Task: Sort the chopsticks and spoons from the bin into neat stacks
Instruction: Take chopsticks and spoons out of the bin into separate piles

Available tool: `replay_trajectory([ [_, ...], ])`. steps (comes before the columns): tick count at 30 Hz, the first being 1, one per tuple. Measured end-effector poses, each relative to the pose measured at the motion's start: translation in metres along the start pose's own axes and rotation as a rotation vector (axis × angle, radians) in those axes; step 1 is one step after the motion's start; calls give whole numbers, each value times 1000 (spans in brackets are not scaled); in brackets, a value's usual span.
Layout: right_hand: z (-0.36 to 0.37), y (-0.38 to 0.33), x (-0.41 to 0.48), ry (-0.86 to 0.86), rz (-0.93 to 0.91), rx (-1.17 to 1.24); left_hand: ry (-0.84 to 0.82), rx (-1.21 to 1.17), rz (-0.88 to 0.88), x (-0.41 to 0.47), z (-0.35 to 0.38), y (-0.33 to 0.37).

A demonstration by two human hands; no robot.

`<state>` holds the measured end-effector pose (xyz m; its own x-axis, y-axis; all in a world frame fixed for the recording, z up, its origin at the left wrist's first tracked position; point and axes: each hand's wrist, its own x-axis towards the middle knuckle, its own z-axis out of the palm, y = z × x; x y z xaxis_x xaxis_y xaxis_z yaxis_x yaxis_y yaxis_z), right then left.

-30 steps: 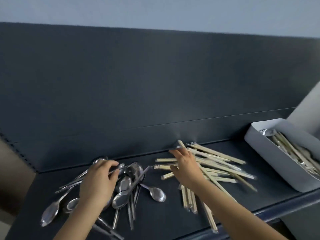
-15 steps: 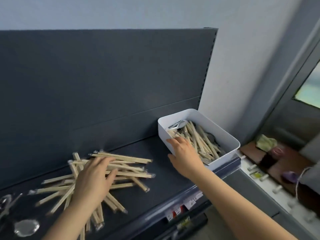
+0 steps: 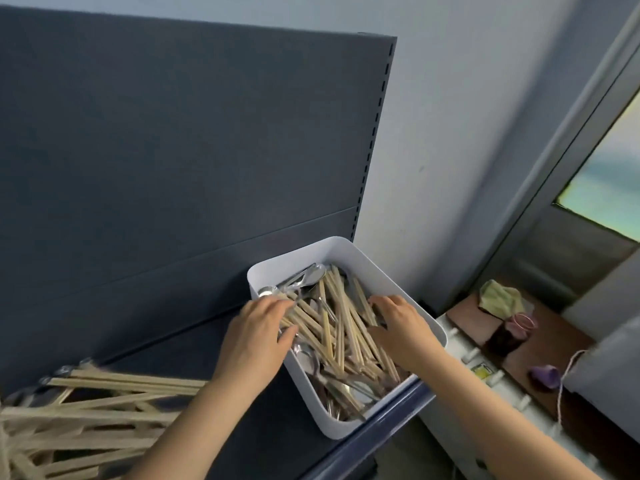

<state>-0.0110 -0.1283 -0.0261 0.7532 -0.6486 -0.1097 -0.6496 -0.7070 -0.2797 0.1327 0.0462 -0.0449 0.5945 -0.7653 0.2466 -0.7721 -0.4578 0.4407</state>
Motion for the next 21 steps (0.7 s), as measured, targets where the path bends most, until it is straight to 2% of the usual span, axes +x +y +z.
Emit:
replay_trajectory([
  [10, 33, -13, 78, -268, 18, 30, -92, 70, 34, 61, 36, -4],
  [13, 38, -12, 90, -256, -7, -26, -101, 95, -4, 64, 41, -7],
  [21, 35, 6, 117, -306, -134, 66, -130, 182, -190, 61, 52, 22],
])
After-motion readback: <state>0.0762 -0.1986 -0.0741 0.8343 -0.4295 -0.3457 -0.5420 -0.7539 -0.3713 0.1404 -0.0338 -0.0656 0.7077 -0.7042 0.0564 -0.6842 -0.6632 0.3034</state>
